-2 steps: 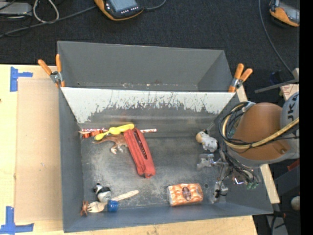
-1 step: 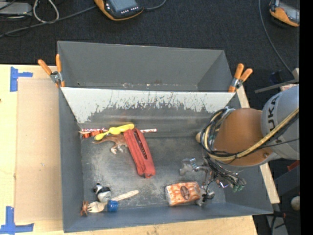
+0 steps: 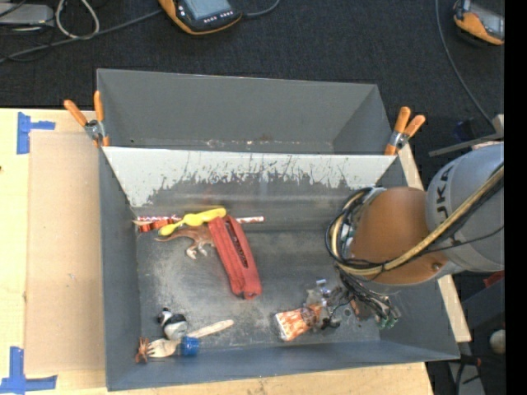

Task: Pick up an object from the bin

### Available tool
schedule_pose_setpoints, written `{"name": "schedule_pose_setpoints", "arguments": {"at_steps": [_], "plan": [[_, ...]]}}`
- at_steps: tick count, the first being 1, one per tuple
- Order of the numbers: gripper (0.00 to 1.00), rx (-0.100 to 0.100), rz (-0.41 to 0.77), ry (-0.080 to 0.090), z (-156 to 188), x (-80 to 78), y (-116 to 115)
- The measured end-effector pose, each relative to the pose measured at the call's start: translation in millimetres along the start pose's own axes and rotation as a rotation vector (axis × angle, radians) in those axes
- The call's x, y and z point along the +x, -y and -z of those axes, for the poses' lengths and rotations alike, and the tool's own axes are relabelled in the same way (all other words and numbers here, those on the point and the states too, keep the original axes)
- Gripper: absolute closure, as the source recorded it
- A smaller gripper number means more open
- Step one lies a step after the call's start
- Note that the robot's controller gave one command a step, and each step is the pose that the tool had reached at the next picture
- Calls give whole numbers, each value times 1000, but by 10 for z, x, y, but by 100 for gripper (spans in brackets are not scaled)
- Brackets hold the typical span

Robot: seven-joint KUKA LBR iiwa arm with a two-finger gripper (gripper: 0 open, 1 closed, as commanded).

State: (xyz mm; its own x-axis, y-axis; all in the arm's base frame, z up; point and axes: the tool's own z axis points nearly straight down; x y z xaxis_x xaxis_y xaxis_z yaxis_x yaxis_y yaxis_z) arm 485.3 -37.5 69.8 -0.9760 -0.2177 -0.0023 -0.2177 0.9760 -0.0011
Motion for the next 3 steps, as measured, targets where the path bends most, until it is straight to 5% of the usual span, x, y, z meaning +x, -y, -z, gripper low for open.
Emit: {"name": "schedule_pose_setpoints", "arguments": {"at_steps": [1,2,3], "plan": [[0,1,1,7,17,-30,1],[100,0,4,0,0,0,-5],[100,0,5,0,0,0,-5]]}}
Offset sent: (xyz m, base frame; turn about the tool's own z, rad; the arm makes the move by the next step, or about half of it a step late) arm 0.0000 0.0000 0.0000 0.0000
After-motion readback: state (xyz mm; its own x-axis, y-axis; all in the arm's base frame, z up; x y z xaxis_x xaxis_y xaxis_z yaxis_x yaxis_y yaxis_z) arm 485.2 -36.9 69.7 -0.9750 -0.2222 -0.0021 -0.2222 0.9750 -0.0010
